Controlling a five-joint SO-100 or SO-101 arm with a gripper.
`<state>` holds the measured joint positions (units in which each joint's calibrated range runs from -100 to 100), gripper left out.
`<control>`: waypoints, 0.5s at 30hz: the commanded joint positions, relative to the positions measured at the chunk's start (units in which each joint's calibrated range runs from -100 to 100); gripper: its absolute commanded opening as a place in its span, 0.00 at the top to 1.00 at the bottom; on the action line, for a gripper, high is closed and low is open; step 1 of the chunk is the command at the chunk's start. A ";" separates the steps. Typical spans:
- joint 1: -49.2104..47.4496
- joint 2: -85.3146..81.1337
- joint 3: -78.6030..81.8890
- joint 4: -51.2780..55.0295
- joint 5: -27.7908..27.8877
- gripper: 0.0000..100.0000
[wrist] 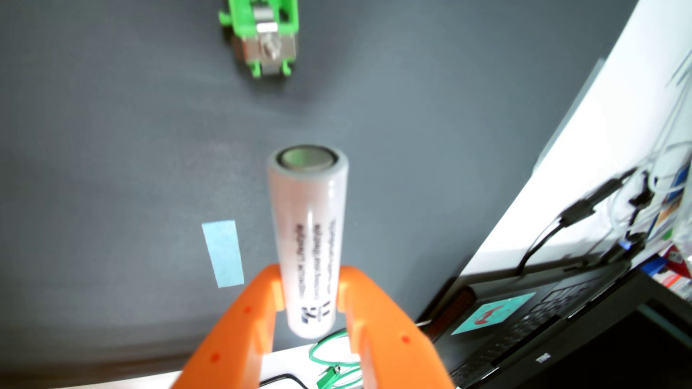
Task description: Insert Battery
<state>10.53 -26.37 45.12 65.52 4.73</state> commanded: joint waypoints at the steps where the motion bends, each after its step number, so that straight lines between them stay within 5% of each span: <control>1: -2.85 -1.85 -0.23 0.27 -1.79 0.98; 15: -17.85 -1.10 -0.14 0.61 -3.70 0.99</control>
<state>-3.97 -26.37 45.30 66.44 0.43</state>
